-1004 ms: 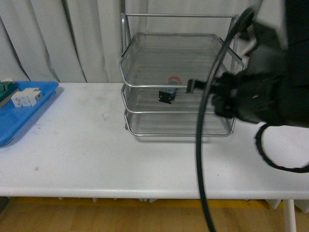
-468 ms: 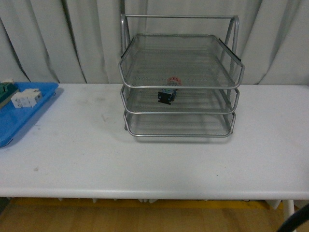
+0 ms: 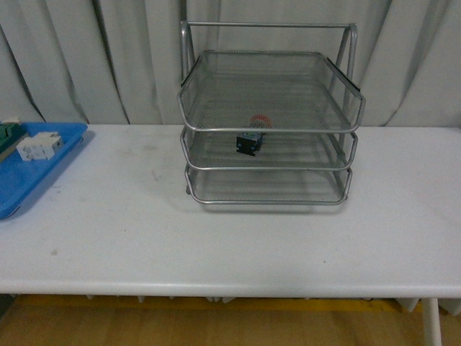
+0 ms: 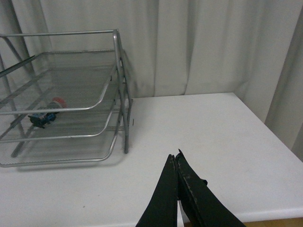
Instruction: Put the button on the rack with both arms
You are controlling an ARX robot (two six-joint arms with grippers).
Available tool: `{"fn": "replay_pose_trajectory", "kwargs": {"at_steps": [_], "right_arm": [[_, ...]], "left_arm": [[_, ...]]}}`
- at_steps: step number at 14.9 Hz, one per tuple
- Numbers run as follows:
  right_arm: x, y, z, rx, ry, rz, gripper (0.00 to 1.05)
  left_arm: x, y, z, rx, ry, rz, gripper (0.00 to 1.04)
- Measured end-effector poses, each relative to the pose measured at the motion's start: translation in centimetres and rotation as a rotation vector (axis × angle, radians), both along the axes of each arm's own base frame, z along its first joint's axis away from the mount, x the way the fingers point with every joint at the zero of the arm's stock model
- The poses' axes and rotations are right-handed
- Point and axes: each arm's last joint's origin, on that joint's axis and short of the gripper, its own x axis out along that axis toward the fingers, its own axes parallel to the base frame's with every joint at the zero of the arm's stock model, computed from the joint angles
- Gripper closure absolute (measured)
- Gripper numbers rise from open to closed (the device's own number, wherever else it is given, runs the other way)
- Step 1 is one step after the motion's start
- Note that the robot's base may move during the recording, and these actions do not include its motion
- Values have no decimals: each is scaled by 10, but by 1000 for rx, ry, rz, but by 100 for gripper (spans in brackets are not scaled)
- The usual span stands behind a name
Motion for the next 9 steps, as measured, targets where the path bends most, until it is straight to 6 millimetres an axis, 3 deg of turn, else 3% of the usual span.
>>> {"fn": "replay_pose_trajectory", "kwargs": {"at_steps": [9], "right_arm": [[-27, 0, 7, 0, -23, 7, 103]], "left_arm": [[0, 0, 0, 0, 0, -2, 7]]}}
